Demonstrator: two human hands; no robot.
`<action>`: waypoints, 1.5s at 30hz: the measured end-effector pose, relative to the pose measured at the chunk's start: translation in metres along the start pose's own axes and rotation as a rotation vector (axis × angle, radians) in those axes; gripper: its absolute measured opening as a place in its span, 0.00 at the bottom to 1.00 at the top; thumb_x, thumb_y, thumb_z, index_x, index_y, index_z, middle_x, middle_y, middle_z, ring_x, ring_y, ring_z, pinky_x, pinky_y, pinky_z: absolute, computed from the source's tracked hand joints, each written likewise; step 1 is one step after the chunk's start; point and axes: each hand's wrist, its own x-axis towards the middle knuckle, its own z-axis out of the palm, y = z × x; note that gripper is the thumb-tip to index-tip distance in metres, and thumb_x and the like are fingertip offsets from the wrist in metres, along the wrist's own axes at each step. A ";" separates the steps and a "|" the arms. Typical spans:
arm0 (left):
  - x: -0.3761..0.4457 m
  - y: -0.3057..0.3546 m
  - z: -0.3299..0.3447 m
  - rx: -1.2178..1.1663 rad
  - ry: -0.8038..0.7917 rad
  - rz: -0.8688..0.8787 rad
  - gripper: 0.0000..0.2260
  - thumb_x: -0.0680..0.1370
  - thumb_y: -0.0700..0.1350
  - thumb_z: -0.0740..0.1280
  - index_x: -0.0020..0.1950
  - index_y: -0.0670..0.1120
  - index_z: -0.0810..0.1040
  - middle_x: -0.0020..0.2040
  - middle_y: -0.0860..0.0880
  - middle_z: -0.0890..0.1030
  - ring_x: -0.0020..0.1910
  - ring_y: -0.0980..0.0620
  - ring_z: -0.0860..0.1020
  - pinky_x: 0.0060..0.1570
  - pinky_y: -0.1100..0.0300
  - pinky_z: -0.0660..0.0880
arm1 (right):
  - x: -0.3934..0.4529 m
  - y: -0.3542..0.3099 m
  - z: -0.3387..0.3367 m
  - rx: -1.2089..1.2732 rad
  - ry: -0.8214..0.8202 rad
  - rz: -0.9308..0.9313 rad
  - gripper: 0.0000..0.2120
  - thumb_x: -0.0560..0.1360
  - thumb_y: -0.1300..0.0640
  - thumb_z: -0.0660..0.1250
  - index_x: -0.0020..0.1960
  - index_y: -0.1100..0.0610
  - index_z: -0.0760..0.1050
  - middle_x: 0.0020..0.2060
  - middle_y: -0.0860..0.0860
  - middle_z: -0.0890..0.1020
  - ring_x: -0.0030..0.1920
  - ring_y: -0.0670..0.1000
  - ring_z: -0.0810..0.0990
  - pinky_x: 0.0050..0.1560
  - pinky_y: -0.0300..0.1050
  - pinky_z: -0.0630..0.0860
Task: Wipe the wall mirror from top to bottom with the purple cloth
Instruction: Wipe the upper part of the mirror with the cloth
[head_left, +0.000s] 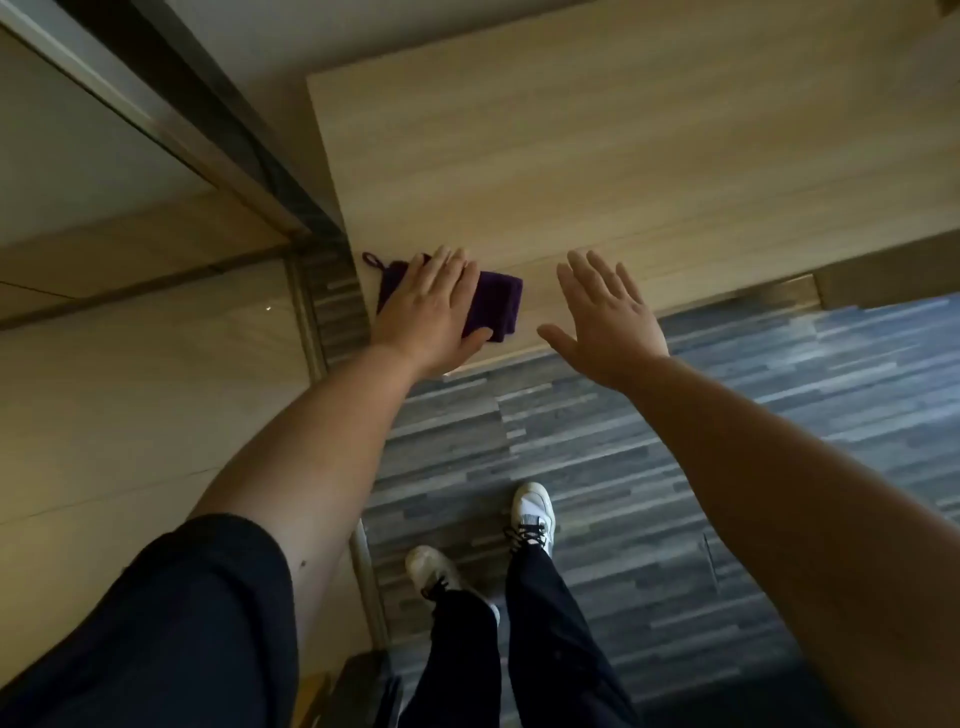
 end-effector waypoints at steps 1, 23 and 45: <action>0.004 -0.001 0.005 0.024 -0.005 0.012 0.38 0.83 0.65 0.50 0.82 0.41 0.44 0.82 0.41 0.46 0.81 0.44 0.43 0.79 0.46 0.41 | 0.002 0.001 0.005 -0.017 0.004 -0.008 0.38 0.80 0.35 0.48 0.80 0.57 0.45 0.80 0.54 0.47 0.80 0.53 0.42 0.79 0.53 0.41; -0.096 -0.058 -0.026 -0.088 0.325 -0.078 0.17 0.80 0.54 0.66 0.56 0.39 0.75 0.50 0.39 0.77 0.47 0.39 0.77 0.46 0.47 0.74 | -0.004 -0.094 -0.057 -0.027 0.089 -0.116 0.35 0.82 0.37 0.49 0.80 0.57 0.47 0.80 0.54 0.48 0.80 0.53 0.43 0.77 0.50 0.38; -0.480 -0.310 -0.378 0.443 1.130 -0.570 0.20 0.81 0.58 0.56 0.52 0.41 0.73 0.41 0.44 0.75 0.37 0.43 0.74 0.36 0.51 0.70 | -0.104 -0.484 -0.434 -0.165 0.763 -0.587 0.34 0.82 0.38 0.46 0.80 0.55 0.45 0.80 0.52 0.46 0.76 0.48 0.34 0.75 0.48 0.32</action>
